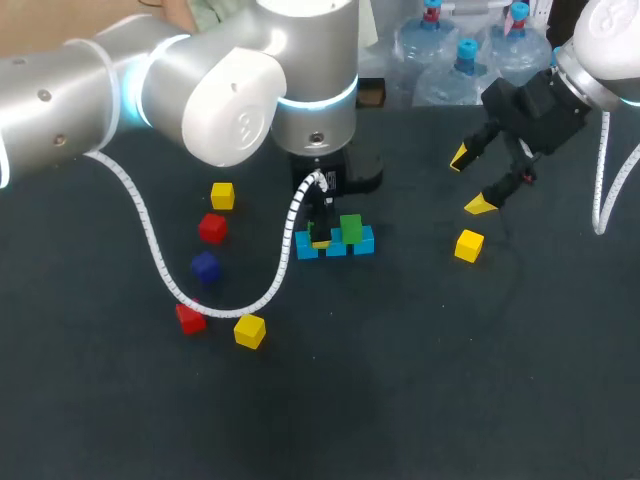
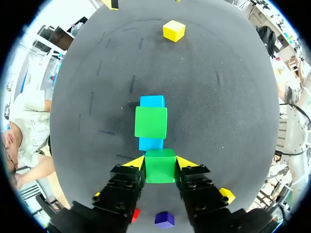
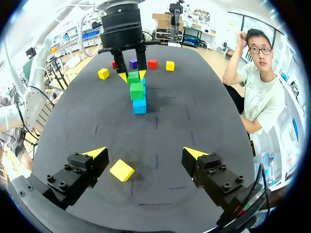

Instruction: Place the blue cubes, place green cubes on the blue cubes, place the yellow cubes on the green cubes, then place the red cubes on the yellow cubes, and place purple cube on the red cubes.

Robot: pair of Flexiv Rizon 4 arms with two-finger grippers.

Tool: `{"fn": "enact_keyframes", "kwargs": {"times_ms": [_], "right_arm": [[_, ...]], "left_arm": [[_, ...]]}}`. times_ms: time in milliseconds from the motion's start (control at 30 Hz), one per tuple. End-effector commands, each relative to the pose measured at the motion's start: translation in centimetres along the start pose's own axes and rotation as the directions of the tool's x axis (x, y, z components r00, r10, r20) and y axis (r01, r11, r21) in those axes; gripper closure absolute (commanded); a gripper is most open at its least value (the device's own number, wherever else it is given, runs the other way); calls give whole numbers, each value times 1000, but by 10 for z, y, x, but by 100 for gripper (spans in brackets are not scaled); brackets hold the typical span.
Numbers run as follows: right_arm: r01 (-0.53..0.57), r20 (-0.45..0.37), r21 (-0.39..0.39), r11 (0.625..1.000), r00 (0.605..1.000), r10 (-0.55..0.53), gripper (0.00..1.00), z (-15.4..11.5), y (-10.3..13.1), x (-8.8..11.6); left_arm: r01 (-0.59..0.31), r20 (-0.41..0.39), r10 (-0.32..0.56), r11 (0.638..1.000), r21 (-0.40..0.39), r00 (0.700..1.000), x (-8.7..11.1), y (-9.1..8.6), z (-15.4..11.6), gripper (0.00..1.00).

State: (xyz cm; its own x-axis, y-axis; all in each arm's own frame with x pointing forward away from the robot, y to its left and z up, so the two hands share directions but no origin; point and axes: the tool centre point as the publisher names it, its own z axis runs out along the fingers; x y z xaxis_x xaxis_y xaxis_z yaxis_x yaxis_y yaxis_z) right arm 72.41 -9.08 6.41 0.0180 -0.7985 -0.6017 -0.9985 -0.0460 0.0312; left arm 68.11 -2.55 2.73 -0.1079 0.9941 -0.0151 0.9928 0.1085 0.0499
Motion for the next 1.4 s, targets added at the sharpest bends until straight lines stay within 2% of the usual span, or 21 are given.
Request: {"fn": "enact_keyframes", "kwargs": {"times_ms": [33,300,1400], "right_arm": [[0,1,3,1000,1000,0,0,0,1,0],[0,1,3,1000,1000,0,0,0,1,0],[0,1,3,1000,1000,0,0,0,1,0]], "left_arm": [[-5,3,5,1000,3,1000,0,3,1,100],[-14,3,14,1000,-9,1000,-2,8,-3,100],[-16,16,16,1000,-9,1000,-4,10,-2,100]]}}
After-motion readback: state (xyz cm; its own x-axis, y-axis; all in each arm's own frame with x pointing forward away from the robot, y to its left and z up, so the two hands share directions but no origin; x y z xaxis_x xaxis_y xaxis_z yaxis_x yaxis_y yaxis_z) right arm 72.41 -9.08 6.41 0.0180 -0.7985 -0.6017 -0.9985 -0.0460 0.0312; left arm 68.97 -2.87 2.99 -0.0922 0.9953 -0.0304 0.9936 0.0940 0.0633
